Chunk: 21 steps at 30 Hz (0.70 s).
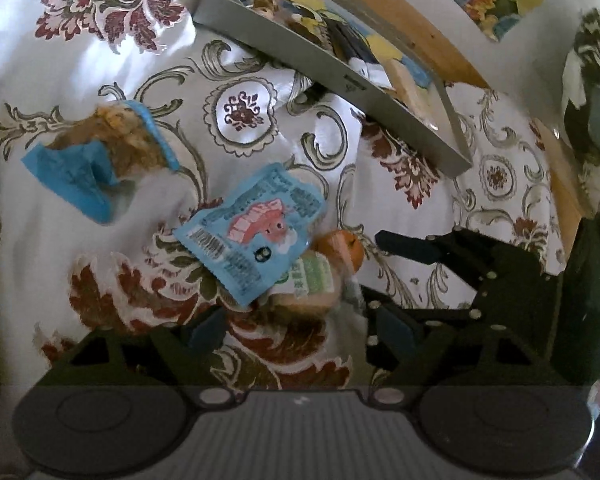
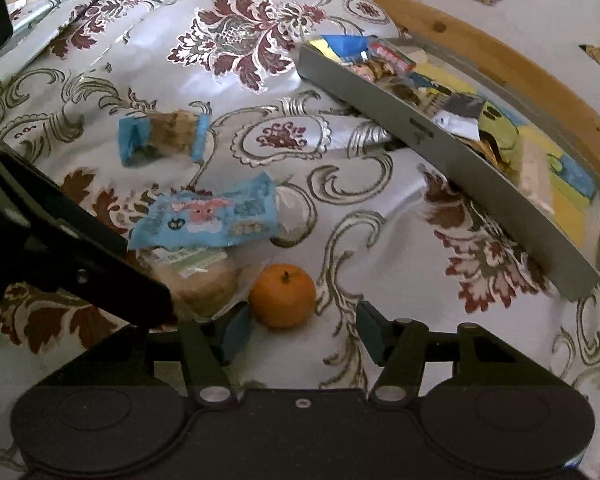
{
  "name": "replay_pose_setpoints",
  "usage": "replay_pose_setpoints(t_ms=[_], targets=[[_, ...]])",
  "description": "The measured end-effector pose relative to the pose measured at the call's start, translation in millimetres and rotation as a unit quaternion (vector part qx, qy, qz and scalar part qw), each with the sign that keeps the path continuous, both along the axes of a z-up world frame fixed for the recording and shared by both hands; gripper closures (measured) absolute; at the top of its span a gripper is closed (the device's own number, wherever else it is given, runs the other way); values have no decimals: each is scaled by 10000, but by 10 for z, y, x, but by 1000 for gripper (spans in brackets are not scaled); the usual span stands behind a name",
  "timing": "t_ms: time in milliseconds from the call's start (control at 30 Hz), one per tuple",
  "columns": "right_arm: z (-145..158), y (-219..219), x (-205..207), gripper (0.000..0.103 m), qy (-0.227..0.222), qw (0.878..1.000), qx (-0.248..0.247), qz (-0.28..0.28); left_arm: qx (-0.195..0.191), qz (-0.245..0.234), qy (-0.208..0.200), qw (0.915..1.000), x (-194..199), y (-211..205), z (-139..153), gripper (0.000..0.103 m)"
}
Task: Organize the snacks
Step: 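Close the right tool on the orange while the left tool approaches the green-labelled bun pack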
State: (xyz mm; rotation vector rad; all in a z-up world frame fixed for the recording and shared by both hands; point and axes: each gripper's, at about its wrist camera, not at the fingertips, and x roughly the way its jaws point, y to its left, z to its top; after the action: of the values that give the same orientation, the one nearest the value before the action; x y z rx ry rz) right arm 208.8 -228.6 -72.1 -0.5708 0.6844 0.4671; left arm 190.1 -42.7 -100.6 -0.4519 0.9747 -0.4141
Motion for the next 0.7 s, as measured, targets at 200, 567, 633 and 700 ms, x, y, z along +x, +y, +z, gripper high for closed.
replay_pose_setpoints(t_ms=[200,567,633,700], targets=[[-39,49,51,60,54,9999,91,8,-57,112,53,9999,61,-22,-27,23],[-36,30,79,64,223,9994,256,-46,233,87,-36,9997,144,-75,-62,33],[-11,3,82,64,251,9994,244,-40,316,31,-76,9995,146,-94,-60,35],[12,-33,94,64,249,9994,215,-81,388,-20,-110,9992,139,-103,-62,35]])
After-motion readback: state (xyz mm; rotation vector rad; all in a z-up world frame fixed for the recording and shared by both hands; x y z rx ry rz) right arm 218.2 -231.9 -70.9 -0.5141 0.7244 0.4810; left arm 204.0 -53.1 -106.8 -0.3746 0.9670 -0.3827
